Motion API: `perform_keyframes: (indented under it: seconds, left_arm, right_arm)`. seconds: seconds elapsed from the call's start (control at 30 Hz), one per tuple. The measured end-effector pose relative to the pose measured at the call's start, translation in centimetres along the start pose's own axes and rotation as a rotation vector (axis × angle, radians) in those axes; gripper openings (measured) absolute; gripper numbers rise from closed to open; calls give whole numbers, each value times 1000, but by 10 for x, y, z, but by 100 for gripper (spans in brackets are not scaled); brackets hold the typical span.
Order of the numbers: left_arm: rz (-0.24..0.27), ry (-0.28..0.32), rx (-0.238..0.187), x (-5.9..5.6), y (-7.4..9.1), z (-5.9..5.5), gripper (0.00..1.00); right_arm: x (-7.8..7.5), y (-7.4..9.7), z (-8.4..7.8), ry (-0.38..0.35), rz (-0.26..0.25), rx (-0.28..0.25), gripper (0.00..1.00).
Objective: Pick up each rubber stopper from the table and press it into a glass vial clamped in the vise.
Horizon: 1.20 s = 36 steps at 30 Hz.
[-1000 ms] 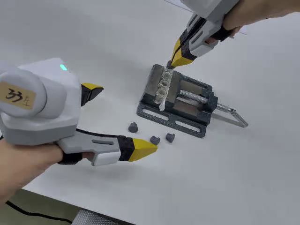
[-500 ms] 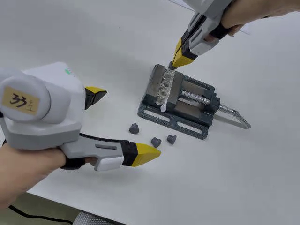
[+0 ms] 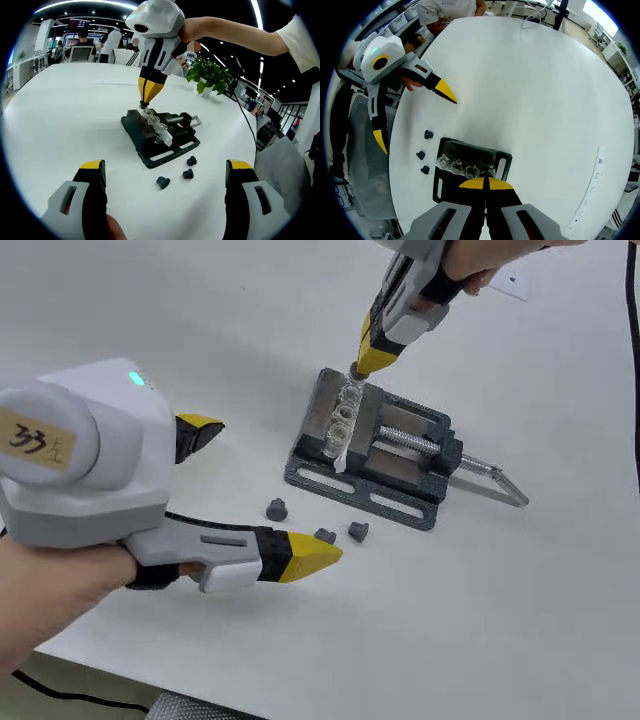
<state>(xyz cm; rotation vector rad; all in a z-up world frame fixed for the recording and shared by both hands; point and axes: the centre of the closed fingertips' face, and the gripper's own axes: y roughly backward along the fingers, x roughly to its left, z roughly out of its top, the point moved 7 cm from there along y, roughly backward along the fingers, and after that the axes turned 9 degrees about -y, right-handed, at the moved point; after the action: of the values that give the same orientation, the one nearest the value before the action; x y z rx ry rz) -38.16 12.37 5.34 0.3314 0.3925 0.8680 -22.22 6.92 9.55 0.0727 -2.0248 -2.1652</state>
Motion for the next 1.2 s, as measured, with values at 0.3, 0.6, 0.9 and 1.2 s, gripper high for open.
perform_keyframes:
  seconds: [0.3,0.6,0.9,1.2]
  left_arm:
    - [-5,-11,-9,-6,-1,7,99]
    - [17,-23,-20,-9,9,14,99]
    - [37,-37,-29,-20,15,17,99]
    - [50,-54,-32,-21,20,26,99]
  right_arm:
    - [3,0,-2,-45,7,14,0]
    - [5,0,0,-161,25,72,0]
    - [-7,3,-9,-255,45,-24,0]
    - [-3,7,-14,-293,80,-121,0]
